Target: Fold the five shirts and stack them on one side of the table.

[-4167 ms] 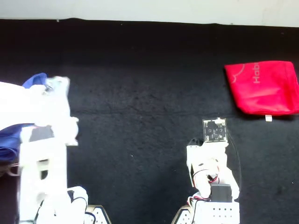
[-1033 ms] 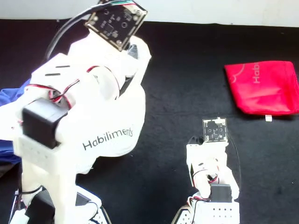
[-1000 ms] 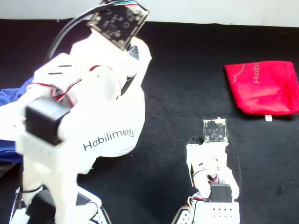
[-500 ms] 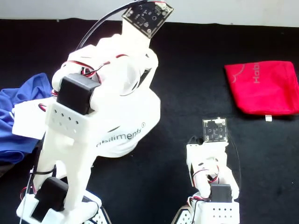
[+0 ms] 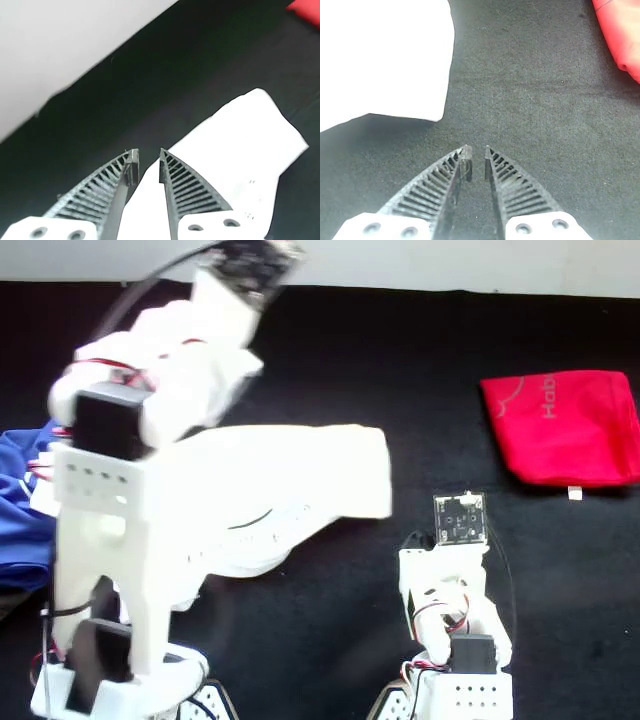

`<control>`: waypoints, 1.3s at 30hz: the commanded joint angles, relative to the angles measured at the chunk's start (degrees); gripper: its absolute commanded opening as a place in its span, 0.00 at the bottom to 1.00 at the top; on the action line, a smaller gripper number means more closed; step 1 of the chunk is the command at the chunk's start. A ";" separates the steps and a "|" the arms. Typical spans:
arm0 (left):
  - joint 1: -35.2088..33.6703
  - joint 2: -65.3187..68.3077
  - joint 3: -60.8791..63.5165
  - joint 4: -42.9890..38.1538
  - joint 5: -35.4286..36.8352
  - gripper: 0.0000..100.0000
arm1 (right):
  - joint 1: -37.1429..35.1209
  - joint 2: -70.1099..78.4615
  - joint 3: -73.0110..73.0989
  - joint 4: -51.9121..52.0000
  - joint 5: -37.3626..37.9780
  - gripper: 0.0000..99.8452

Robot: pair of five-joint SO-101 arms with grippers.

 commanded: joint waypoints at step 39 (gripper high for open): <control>-55.87 -12.70 83.21 -37.63 -13.71 0.09 | -4.00 4.79 -26.59 13.93 10.02 0.06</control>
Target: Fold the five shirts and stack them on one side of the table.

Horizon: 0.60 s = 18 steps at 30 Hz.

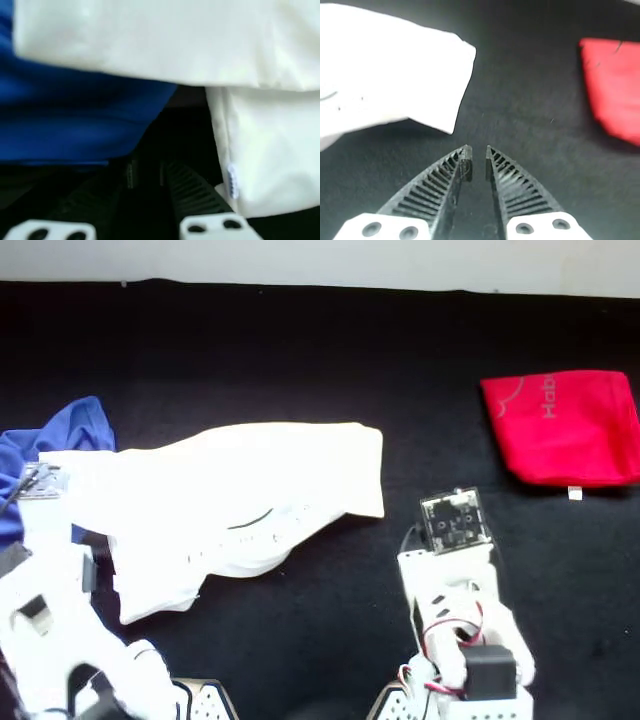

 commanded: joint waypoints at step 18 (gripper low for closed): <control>-23.69 54.55 -57.71 -10.64 -0.26 0.09 | -29.49 68.00 -43.47 -0.13 -2.29 0.06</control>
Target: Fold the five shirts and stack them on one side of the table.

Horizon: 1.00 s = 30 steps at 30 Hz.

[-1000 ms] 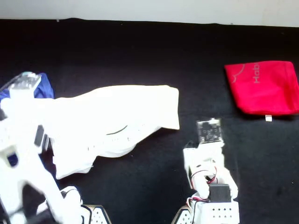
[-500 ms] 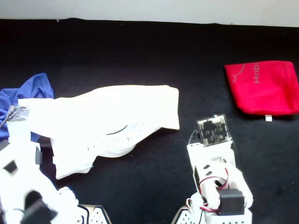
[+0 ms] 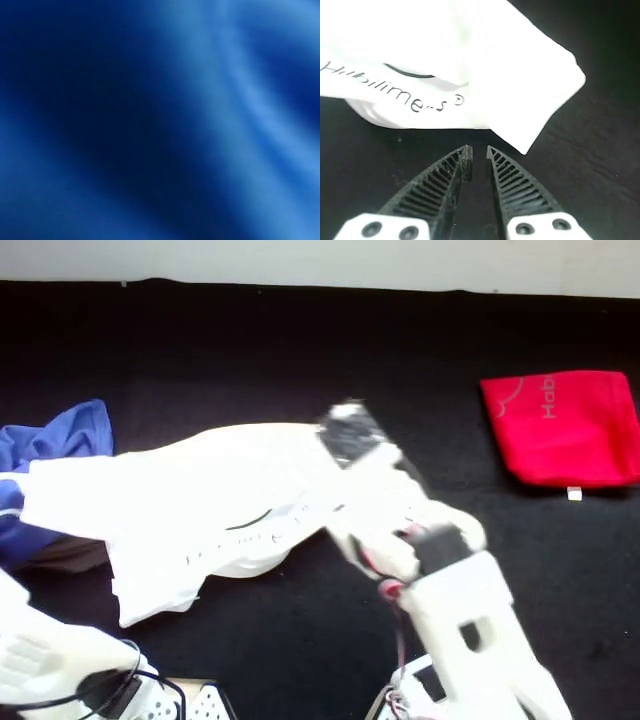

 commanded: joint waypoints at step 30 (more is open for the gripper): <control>-5.85 6.46 -47.60 53.19 -0.18 0.09 | -28.79 80.84 -75.74 10.51 -8.00 0.28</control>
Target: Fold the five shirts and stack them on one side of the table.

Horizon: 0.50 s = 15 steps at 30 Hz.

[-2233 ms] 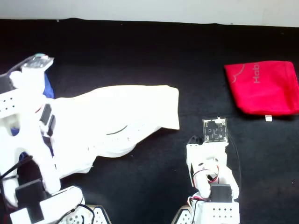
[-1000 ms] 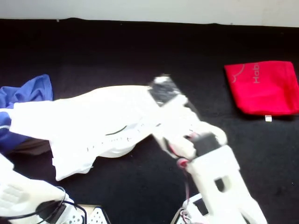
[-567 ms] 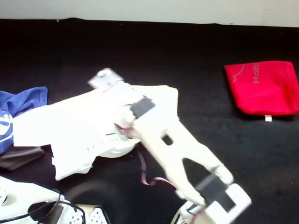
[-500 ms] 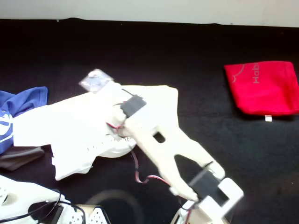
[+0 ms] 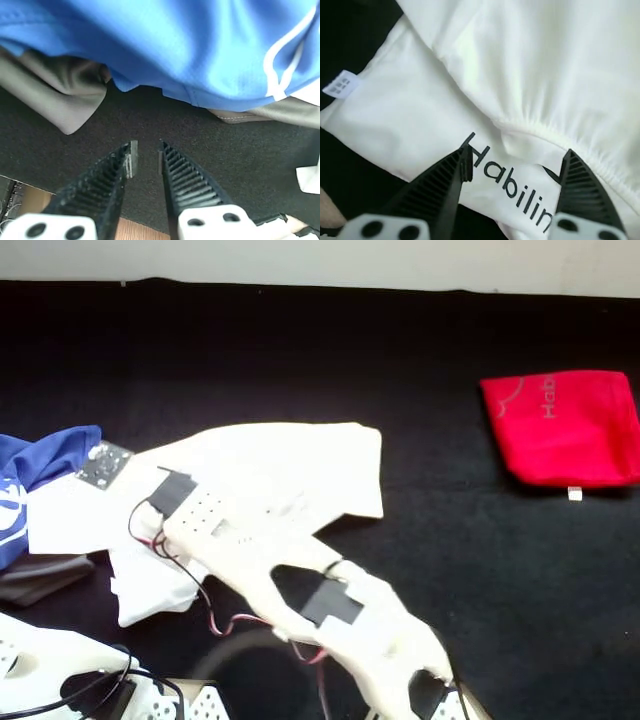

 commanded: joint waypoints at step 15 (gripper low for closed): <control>0.66 -0.66 -1.98 2.37 0.00 0.09 | 11.82 16.66 -35.30 10.51 -0.26 0.01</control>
